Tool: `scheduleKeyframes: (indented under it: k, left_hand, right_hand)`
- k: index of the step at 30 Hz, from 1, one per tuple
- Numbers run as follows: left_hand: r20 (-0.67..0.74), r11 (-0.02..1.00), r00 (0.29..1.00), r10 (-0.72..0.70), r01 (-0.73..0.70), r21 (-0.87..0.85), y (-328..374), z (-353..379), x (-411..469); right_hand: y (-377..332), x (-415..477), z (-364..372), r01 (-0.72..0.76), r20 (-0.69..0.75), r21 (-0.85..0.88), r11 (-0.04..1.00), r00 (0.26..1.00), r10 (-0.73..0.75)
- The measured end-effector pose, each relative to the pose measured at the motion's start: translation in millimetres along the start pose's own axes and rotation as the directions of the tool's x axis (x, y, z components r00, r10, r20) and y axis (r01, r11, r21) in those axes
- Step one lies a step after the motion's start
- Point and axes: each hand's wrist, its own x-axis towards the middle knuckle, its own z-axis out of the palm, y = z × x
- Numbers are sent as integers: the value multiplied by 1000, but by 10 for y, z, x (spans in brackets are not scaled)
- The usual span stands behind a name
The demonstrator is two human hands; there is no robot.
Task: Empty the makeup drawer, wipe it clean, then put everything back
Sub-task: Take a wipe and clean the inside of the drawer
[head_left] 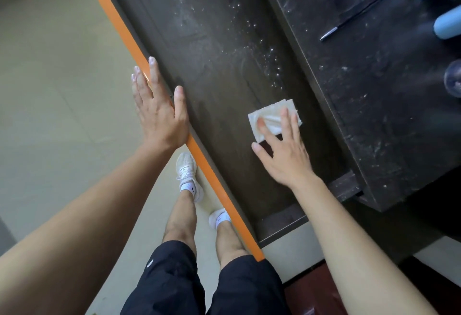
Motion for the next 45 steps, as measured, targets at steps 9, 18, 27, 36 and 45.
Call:
scheduleKeyframes:
  k: [9,18,27,36,45]
  left_hand:
    - [11,999,1000,17,-17,51,-43,-21,25]
    - [-8,1000,1000,-11,11,6,-157,-64,-28]
    - [-11,1000,1000,18,-17,20,-172,-36,-38]
    - [-33,999,999,-6,7,35,-150,-44,-31]
    - [-22,1000,1000,-8,8,8,-164,-45,-25]
  right_hand:
    - [-1059,1364,-493,54,-84,7,999,995,-53]
    - [-344,239,45,270,22,-64,961,963,-269]
    - [-1019,1274,-518,72,-58,-45,996,996,-75]
    - [-872,384,225,478,24,-138,868,877,-479]
    - [-546,-231,435,341,69,-109,934,940,-335]
